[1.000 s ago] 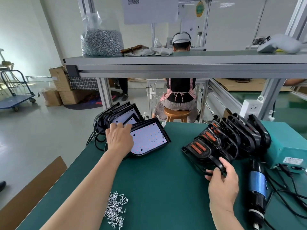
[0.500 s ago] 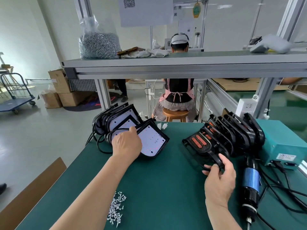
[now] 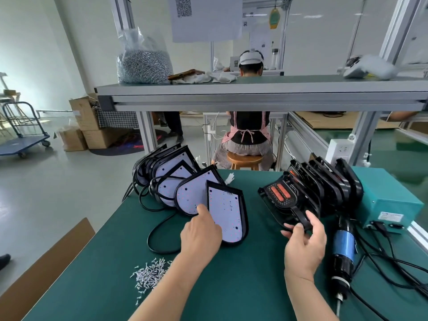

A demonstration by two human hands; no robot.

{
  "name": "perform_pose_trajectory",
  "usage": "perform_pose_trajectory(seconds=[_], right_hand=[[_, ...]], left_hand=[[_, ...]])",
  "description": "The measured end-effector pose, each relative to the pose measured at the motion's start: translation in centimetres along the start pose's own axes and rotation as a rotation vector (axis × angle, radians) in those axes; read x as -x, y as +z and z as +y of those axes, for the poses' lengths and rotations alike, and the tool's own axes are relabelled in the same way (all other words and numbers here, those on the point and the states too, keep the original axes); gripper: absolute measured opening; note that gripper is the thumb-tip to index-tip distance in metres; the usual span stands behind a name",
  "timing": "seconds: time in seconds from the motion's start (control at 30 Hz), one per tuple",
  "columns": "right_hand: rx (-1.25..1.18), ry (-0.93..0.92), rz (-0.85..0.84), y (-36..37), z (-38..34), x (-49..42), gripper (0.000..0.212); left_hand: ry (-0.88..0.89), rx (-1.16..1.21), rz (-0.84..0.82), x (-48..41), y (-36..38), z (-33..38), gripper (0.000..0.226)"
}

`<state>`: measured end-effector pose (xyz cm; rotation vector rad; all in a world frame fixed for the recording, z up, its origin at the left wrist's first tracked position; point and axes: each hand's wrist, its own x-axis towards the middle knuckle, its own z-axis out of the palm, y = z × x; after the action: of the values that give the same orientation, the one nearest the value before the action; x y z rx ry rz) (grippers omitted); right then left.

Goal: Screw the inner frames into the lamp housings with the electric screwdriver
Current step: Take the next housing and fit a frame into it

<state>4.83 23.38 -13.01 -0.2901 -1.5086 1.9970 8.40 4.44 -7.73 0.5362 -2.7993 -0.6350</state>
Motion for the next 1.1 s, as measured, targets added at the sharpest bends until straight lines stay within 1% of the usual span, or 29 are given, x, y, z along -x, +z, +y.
perform_pose_trajectory(seconds=[0.13,0.3,0.4,0.5,0.57,0.6,0.63,0.67,0.73,0.77,0.8,0.83,0.9,0.93,1.0,1.1], right_hand=[[-0.072,0.057,-0.012,-0.3,-0.6,0.4,0.04],[-0.228,0.161,0.043,-0.4,-3.2,1.3,0.033],[-0.238,0.179,0.016,-0.5,-4.8,3.0,0.033],[-0.242,0.216,-0.011,-1.8,-5.8,5.0,0.033],[-0.247,0.247,-0.028,-2.9,-6.2,6.0,0.033],[-0.252,0.259,-0.034,-3.4,-6.4,6.4,0.033],[-0.259,0.268,-0.036,-3.9,-6.4,6.7,0.033],[-0.262,0.274,-0.035,-4.3,-6.5,6.9,0.032],[-0.265,0.281,-0.028,-4.9,-6.6,7.4,0.029],[-0.27,0.283,-0.019,-5.2,-6.6,7.6,0.028],[-0.278,0.284,-0.009,-5.4,-6.5,7.8,0.027],[-0.286,0.288,0.002,-5.6,-6.4,8.0,0.027],[-0.293,0.298,0.017,-6.0,-6.1,8.4,0.027],[-0.288,0.3,0.022,-6.1,-5.9,8.7,0.027],[-0.255,0.285,0.014,-6.2,-5.6,9.4,0.027],[-0.168,0.236,-0.023,-6.4,-5.2,10.5,0.028]], left_hand=[[-0.028,0.095,-0.147,2.9,0.2,1.0,0.015],[-0.047,0.209,-0.302,6.3,0.2,2.1,0.014],[-0.057,0.303,-0.386,8.0,0.1,2.7,0.014],[-0.077,0.426,-0.471,9.4,0.1,3.2,0.014],[-0.092,0.465,-0.531,10.4,0.2,3.6,0.014],[-0.081,0.455,-0.529,10.8,0.4,3.7,0.017],[-0.059,0.406,-0.467,10.8,0.5,3.6,0.023],[-0.035,0.305,-0.339,10.2,0.4,3.0,0.028],[-0.01,0.014,0.001,7.8,-0.8,0.9,0.027],[-0.031,-0.128,0.115,6.1,-1.7,-0.7,0.025],[-0.088,-0.238,0.162,4.4,-2.5,-2.6,0.026],[-0.174,-0.303,0.146,2.9,-3.3,-4.3,0.031],[-0.309,-0.29,0.018,0.7,-3.7,-6.9,0.036],[-0.321,-0.274,-0.042,0.0,-3.4,-7.6,0.035],[-0.296,-0.273,-0.078,-0.7,-3.1,-8.2,0.031],[-0.255,-0.251,-0.124,-1.4,-3.5,-8.1,0.04]])
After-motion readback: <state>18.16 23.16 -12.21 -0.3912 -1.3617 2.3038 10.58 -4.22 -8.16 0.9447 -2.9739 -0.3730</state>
